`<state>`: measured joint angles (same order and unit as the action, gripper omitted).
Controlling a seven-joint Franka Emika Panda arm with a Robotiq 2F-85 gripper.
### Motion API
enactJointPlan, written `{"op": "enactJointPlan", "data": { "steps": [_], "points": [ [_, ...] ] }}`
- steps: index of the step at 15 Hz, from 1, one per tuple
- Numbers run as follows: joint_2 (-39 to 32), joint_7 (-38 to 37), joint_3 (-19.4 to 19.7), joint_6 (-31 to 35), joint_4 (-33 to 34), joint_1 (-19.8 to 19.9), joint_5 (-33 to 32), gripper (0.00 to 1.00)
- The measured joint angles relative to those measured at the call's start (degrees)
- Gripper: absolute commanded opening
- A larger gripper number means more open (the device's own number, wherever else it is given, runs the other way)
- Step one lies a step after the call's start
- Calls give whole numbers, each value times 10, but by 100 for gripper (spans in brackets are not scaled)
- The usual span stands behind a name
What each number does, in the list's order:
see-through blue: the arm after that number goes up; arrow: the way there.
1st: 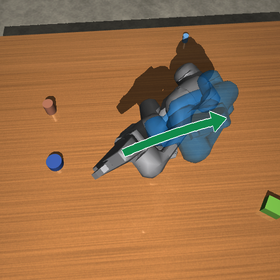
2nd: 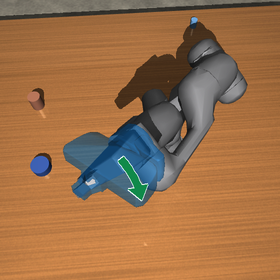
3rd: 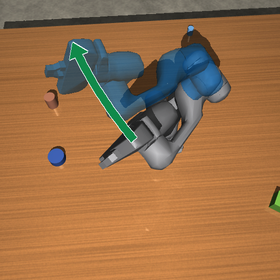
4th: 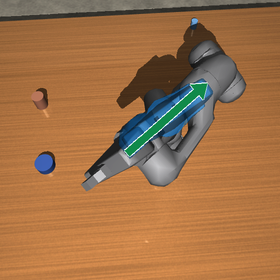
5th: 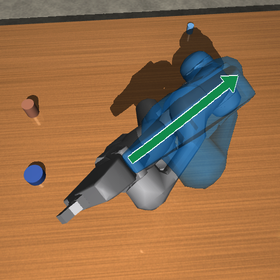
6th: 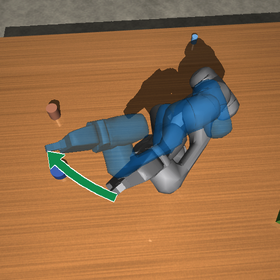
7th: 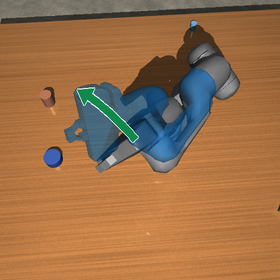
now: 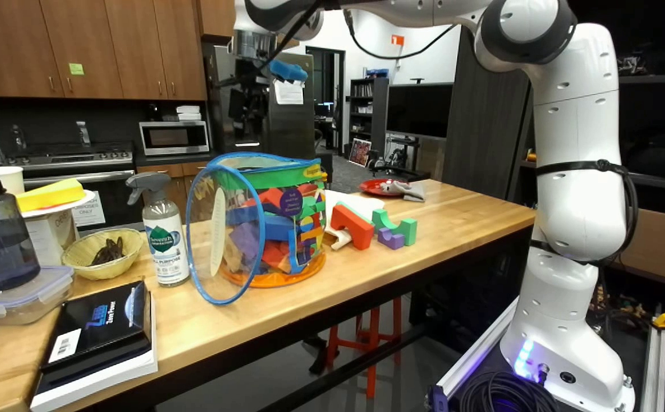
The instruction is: Remove one orange block from the toy bag
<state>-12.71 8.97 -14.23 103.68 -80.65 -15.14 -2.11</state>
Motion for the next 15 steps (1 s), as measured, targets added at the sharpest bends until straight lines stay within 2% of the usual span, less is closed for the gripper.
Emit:
{"op": "enactJointPlan", "data": {
  "steps": [6, 12, 15],
  "points": [
    [14, -5, -4, -15, -63, -2, 2, 100],
    [77, -45, 2, -15, -184, 5, 16, 100],
    [118, -78, 5, 19, -247, 7, 13, 100]
  ]
}}
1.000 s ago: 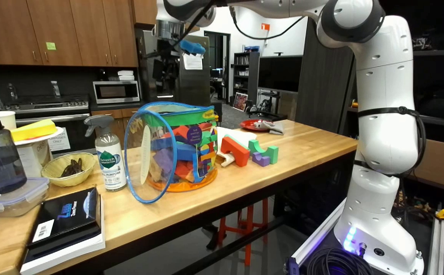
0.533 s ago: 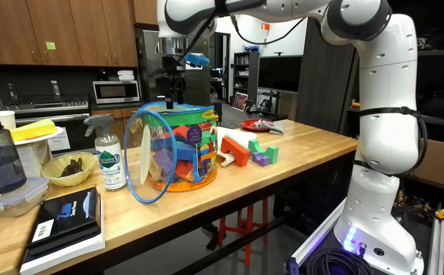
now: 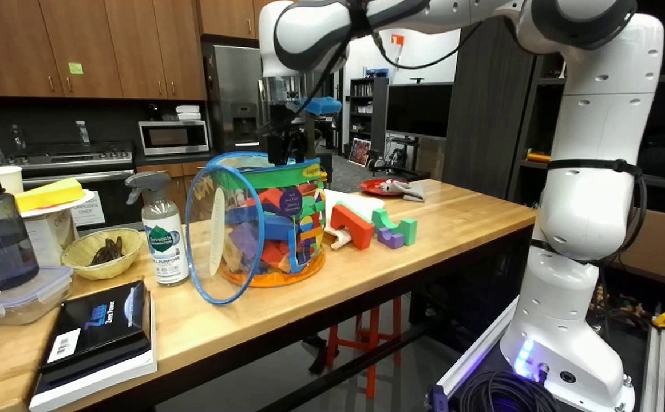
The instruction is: Remove one orange block from the toy bag
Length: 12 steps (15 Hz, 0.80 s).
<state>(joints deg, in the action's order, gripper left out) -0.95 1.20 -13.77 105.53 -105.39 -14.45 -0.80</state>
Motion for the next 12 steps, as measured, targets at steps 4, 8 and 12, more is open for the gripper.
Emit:
{"op": "enactJointPlan", "data": {
  "steps": [4, 8, 12],
  "points": [
    [42, -46, -3, 89, -66, 0, -11, 100],
    [56, -75, -15, 148, -103, -2, -30, 100],
    [57, -84, -19, 175, -114, -2, -47, 100]
  ]
}}
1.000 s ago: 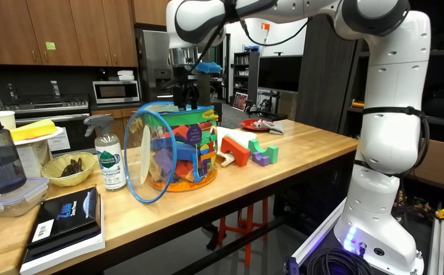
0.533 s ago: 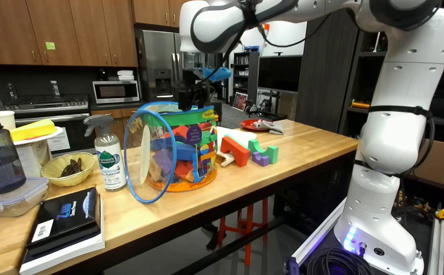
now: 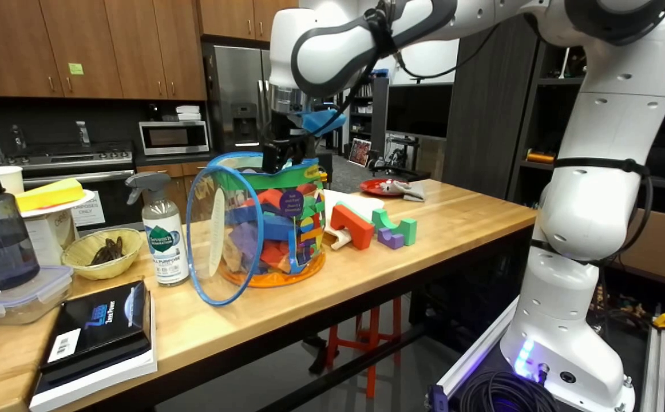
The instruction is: Remove one orange block from the toy bag
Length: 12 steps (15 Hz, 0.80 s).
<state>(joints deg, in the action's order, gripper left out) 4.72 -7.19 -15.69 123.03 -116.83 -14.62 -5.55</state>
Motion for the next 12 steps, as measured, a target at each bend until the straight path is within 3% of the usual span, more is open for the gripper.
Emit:
{"op": "enactJointPlan", "data": {
  "steps": [12],
  "points": [
    [-26, 27, 22, 23, 64, 26, -38, 100]
  ]
}}
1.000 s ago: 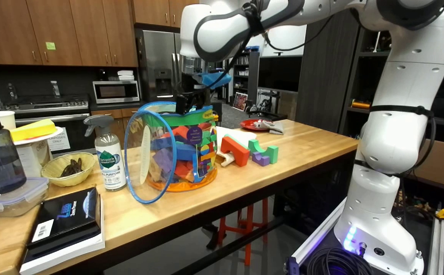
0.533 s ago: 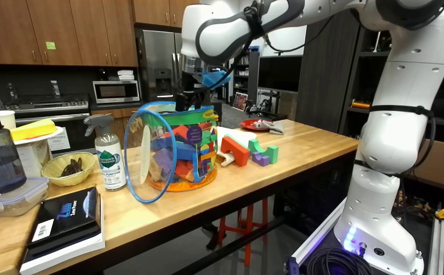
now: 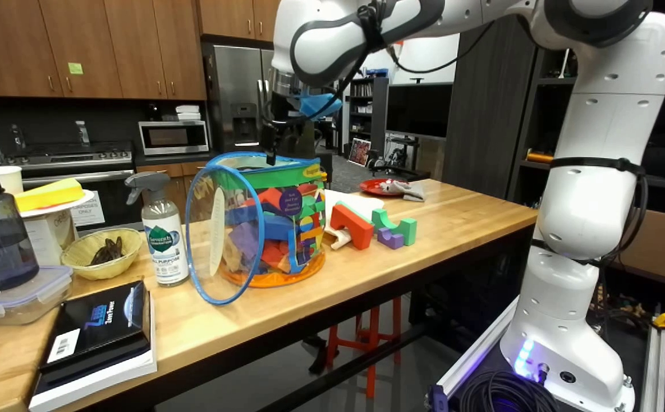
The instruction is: Remove one orange block from the toy bag
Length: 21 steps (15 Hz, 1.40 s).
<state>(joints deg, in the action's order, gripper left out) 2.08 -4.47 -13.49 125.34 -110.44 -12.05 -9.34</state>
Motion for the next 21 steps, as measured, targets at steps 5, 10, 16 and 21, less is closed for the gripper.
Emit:
{"op": "enactJointPlan", "data": {
  "steps": [5, 10, 16, 21],
  "points": [
    [-50, 14, -9, 16, 34, -15, 0, 100],
    [-80, 37, -11, 19, 47, -23, 0, 100],
    [-84, 47, -10, 16, 23, -23, 3, 100],
    [-84, 47, -10, 14, -5, -23, 3, 100]
  ]
}}
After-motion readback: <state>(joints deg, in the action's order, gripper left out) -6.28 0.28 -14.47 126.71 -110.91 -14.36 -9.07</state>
